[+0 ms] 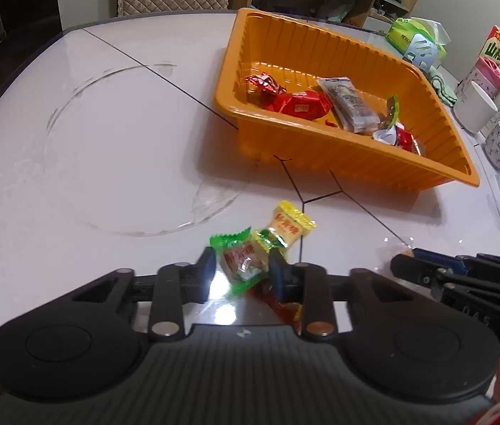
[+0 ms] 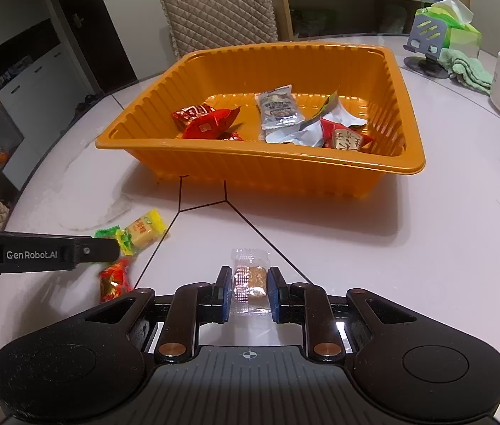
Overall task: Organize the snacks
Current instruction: 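Grasp the clear cookie packet with the right tool while the left tool grasps the green candy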
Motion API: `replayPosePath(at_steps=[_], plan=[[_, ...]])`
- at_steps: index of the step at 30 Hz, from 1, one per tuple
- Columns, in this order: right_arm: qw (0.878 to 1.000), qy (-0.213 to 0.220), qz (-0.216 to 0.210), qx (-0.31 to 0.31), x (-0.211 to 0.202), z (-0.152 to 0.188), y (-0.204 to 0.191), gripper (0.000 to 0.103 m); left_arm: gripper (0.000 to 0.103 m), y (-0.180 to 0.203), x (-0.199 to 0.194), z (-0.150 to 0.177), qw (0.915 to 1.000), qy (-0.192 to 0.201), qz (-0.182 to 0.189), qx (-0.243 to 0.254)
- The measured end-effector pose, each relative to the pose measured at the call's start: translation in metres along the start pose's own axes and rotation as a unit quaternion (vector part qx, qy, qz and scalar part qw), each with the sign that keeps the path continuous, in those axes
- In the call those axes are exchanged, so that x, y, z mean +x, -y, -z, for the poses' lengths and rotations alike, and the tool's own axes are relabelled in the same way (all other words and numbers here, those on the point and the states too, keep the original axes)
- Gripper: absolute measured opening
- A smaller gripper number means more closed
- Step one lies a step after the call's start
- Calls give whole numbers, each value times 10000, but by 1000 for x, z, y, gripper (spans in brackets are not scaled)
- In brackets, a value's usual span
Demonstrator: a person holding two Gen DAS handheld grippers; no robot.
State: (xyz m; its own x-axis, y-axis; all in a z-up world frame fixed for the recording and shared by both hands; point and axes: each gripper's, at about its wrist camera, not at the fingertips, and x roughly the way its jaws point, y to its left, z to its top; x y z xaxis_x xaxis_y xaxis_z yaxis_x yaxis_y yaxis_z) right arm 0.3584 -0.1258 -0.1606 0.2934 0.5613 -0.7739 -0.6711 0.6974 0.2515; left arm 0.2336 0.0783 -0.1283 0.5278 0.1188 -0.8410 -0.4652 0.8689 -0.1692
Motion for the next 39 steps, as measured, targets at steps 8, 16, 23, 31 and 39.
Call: replayPosePath(at_steps=[8, 16, 23, 31, 39], plan=[[10000, -40, -14, 32, 2, 0, 1, 22, 24, -16, -3, 0, 10000, -27, -36, -41], [10000, -34, 3, 58, 1, -1, 4, 22, 24, -6, 4, -6, 9993, -25, -204, 322], [10000, -31, 18, 78, 1, 0, 5, 22, 20, -3, 6, -7, 9983, -50, -303, 487], [10000, 23, 1, 91, -4, -1, 6, 22, 19, -6, 1, -6, 9986, -52, -278, 436], [9997, 89, -131, 186, -14, -4, 7, 22, 19, -9, -14, -10, 9990, 65, -240, 374]])
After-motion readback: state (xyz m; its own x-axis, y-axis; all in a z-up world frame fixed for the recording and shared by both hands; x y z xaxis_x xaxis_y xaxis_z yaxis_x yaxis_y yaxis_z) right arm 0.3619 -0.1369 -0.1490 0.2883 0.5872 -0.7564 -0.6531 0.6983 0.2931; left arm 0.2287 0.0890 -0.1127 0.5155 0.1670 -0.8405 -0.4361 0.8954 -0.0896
